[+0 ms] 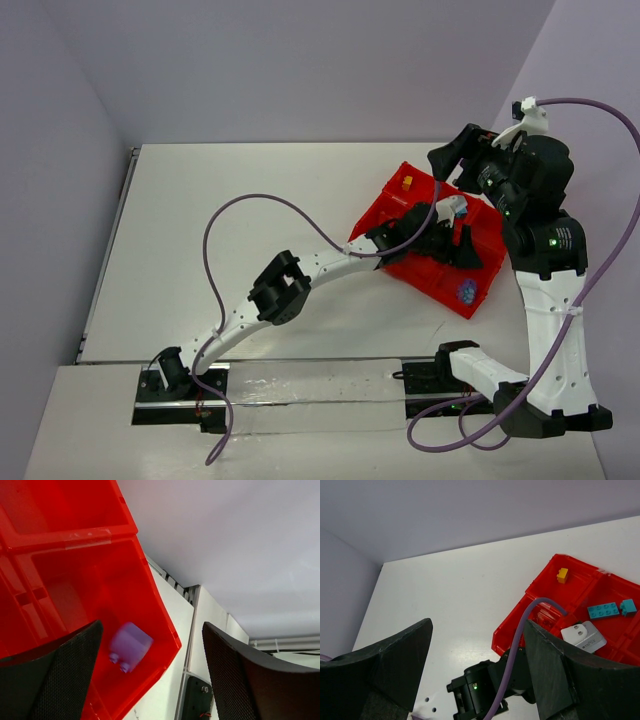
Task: Sort the legos into containers by color
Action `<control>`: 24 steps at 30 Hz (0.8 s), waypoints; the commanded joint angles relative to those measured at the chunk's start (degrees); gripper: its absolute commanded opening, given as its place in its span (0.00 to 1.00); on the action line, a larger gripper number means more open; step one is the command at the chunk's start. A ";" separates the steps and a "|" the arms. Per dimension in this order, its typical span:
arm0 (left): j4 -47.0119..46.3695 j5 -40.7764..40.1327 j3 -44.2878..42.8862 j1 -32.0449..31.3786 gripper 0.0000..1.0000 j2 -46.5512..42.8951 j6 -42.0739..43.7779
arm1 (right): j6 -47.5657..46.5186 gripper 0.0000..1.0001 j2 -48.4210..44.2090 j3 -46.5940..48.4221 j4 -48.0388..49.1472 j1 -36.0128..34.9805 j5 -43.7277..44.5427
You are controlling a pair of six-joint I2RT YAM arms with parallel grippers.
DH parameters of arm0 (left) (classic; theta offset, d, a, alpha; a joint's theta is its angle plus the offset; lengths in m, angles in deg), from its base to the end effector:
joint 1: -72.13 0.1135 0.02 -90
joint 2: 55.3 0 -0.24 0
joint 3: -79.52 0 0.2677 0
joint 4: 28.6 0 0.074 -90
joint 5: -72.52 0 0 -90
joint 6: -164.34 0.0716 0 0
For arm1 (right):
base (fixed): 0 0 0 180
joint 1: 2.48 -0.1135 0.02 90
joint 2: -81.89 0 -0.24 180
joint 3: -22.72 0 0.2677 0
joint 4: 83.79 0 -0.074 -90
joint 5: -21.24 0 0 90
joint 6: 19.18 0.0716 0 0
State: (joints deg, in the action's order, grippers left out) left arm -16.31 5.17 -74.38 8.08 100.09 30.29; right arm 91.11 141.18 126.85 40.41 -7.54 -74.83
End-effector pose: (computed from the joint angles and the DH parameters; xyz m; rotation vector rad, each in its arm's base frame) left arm 0.2561 -0.5892 0.1731 0.6969 2.0322 -1.5972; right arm 0.2282 0.0278 0.4810 0.1585 1.7724 0.4137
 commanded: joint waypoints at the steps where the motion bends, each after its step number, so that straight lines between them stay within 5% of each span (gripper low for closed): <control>1: -0.76 -0.92 0.84 0.52 0.88 -7.10 4.27 | -0.66 0.81 -0.77 0.28 1.82 -0.48 0.23; 11: 8.92 -10.96 28.45 3.59 0.88 -34.58 16.41 | -0.43 0.82 2.06 3.90 1.52 -0.49 -0.53; 18: 23.26 -32.85 37.48 6.02 0.89 -46.76 22.62 | -1.14 0.85 3.33 2.22 3.43 -0.49 1.72; 24: 22.96 -27.17 52.44 20.75 0.89 -62.67 17.79 | -0.61 0.92 7.94 5.22 -0.75 -0.57 9.31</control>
State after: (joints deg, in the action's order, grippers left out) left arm 3.36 -21.33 -29.25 17.73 47.33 49.48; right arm 90.69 145.68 128.81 40.87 -7.68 -71.69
